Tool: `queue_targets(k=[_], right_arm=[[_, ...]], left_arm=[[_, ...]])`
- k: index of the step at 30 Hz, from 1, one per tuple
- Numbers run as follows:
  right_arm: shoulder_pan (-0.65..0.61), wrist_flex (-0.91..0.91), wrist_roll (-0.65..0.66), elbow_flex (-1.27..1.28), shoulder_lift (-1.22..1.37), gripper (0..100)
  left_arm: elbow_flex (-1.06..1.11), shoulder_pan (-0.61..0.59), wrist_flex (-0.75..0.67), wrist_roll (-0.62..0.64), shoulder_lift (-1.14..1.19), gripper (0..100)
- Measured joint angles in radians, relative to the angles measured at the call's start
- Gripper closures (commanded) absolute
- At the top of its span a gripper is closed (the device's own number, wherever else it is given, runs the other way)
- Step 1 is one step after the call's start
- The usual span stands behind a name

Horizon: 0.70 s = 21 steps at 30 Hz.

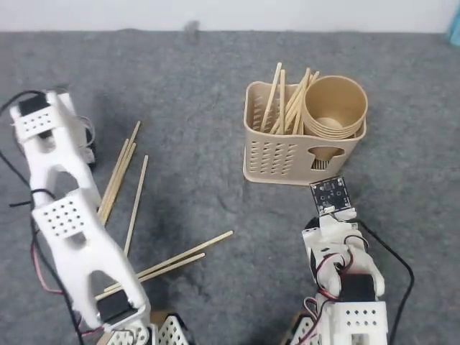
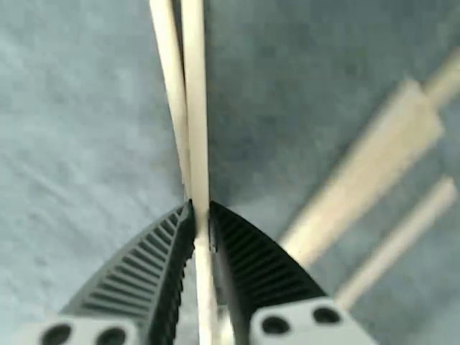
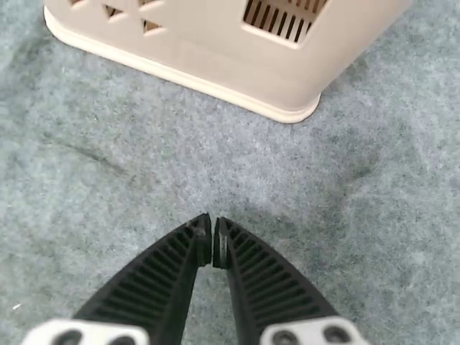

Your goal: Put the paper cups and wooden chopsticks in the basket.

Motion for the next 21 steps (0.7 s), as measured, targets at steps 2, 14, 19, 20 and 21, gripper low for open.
queue_targets(k=[2,14,19,20,21], right_arm=[[0.000,0.000,0.000,0.000,0.000,96.5],[0.000,0.000,0.000,0.000,0.000,96.5],[0.000,0.000,0.000,0.000,0.000,96.5],[0.000,0.000,0.000,0.000,0.000,96.5],[0.000,0.000,0.000,0.000,0.000,96.5]], left_arm=[[0.137,0.012,0.000,-0.009,-0.107,98],[0.585,0.017,-0.114,-0.012,-0.618,98],[0.749,0.023,-0.218,-0.012,-0.812,98],[0.793,0.031,-0.242,-0.012,-0.856,98],[0.842,0.037,-0.267,-0.012,-0.901,98]])
